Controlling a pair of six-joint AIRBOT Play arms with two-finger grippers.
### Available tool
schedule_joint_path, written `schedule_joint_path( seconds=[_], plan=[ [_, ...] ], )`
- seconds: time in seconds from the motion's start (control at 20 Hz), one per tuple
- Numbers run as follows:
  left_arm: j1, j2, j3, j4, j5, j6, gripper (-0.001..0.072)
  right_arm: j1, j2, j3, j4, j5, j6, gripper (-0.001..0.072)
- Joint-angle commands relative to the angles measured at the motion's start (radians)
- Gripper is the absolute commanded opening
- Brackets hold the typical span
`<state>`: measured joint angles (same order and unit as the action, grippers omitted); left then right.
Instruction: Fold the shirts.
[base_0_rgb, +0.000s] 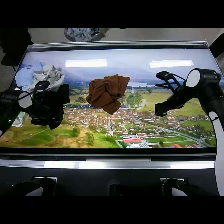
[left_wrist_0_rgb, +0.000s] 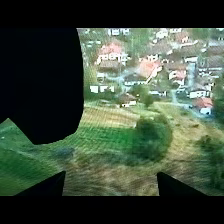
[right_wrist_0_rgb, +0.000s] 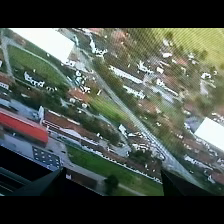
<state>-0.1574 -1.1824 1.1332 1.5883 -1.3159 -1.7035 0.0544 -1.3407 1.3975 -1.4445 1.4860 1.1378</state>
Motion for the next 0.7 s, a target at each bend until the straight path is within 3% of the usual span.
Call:
schedule_joint_path(
  seconds=[0.0, 0.55, 0.65],
  plan=[
    [0.000, 0.001, 0.000, 0.000, 0.000, 0.000, 0.0676, 0.000, 0.000, 0.000, 0.000, 0.000, 0.000, 0.0691],
    [0.000, 0.001, 0.000, 0.000, 0.000, 0.000, 0.0676, 0.000, 0.000, 0.000, 0.000, 0.000, 0.000, 0.0691],
    [0.000, -0.003, -0.002, -0.003, 0.090, 0.000, 0.0673, 0.000, 0.000, 0.000, 0.000, 0.000, 0.000, 0.0691]
  ],
)
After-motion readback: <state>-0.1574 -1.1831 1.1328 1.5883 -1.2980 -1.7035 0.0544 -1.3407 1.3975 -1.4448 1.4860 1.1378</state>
